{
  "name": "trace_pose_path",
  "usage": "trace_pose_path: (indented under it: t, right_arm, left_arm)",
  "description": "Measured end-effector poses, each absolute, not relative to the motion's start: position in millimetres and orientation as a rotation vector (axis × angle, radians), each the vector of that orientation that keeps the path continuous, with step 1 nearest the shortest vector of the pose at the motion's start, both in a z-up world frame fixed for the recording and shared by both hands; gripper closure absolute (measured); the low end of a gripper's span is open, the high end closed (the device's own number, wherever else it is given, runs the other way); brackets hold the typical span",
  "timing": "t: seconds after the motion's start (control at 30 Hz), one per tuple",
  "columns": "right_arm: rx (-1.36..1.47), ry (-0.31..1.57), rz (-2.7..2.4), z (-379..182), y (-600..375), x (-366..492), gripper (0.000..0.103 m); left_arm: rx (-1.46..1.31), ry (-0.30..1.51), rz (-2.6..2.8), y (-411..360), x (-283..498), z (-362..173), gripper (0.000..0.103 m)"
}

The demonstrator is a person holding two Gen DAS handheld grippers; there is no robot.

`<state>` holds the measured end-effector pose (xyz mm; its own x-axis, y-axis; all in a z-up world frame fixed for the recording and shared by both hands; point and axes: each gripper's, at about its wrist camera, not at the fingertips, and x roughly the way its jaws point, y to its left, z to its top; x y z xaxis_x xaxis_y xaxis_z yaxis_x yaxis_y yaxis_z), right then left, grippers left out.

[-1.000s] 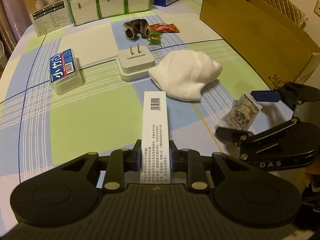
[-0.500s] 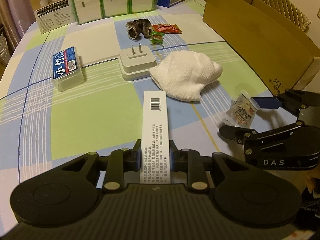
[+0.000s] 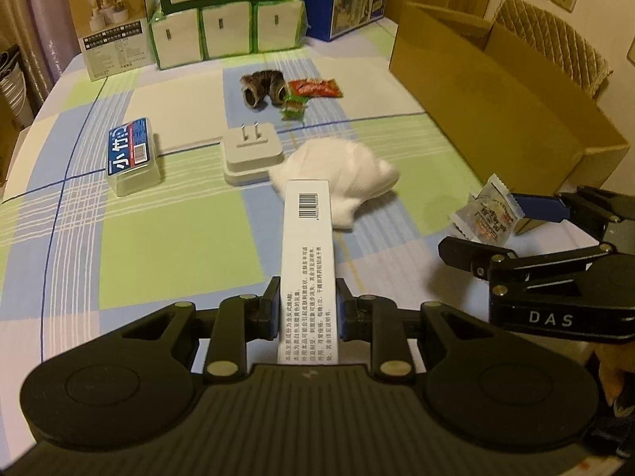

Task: Organize objects
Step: 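Carry both items to the cardboard box and release them inside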

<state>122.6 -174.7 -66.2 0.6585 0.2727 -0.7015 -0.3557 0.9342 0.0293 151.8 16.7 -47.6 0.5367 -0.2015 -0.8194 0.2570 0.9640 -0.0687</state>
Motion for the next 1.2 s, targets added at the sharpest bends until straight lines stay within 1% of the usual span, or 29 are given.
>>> trace_pose_path:
  t: [0.5, 0.87, 1.2]
  right_arm:
    - [-0.078, 0.718, 0.259, -9, -241, 80, 0.025]
    - [-0.049, 0.679, 0.2, 17, -282, 63, 0.025]
    - [-0.033, 0.666, 0.159, 28, -310, 58, 0.025]
  left_arm:
    - [0.014, 0.911, -0.266, -35, 106, 4, 0.082]
    - [0.023, 0.88, -0.313, -73, 96, 24, 0.082]
    - [0.043, 0.863, -0.359, -102, 93, 34, 0.082]
